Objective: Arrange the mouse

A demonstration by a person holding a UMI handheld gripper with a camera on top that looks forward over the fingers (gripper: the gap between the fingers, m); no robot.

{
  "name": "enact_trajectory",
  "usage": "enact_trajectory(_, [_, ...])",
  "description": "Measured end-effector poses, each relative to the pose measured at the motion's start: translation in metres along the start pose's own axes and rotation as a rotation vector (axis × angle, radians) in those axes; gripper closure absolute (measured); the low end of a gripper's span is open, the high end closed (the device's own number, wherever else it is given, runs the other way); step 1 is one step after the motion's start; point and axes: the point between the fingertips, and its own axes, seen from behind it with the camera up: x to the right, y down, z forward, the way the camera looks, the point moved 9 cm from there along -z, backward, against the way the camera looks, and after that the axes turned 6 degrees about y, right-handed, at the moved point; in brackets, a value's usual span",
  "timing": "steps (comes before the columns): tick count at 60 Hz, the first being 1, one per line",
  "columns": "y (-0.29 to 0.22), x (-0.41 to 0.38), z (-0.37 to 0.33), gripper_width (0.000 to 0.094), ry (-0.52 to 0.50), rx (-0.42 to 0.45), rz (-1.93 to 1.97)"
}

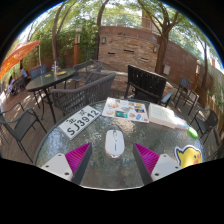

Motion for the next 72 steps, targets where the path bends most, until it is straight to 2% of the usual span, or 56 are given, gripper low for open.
enact_trajectory(6, [-0.001,-0.004,0.046,0.0110,-0.007,-0.032,0.005])
enact_trajectory(11, [0.005,-0.003,0.072,0.0164,-0.003,-0.071,0.027])
enact_trajectory(14, [0.009,-0.006,0.080,0.0218,-0.024,-0.083,0.046])
enact_trajectory(16, [0.008,-0.005,0.082,0.0311,-0.033,-0.075,0.070])
enact_trajectory(20, [0.007,-0.003,0.082,0.0442,-0.044,-0.075,0.075])
enact_trajectory(34, [0.003,-0.006,0.073,0.0584,-0.057,-0.072,0.082])
enact_trajectory(40, [-0.020,-0.002,0.041,0.0583,-0.100,0.001,0.074])
enact_trajectory(50, [-0.099,0.060,-0.056,0.0583,-0.155,0.234,0.169])
enact_trajectory(55, [-0.122,0.121,-0.094,0.0585,-0.135,0.317,0.222])
enact_trajectory(59, [-0.113,0.180,-0.100,0.0585,-0.087,0.350,0.240])
enact_trajectory(63, [-0.094,0.230,-0.097,0.0585,-0.007,0.333,0.221])
enact_trajectory(65, [-0.060,0.257,-0.089,0.0586,0.019,0.309,0.220])
enact_trajectory(66, [-0.068,0.264,-0.078,0.0586,0.026,0.274,0.225])
enact_trajectory(72, [0.020,0.312,-0.035,0.0583,0.077,0.091,0.223])
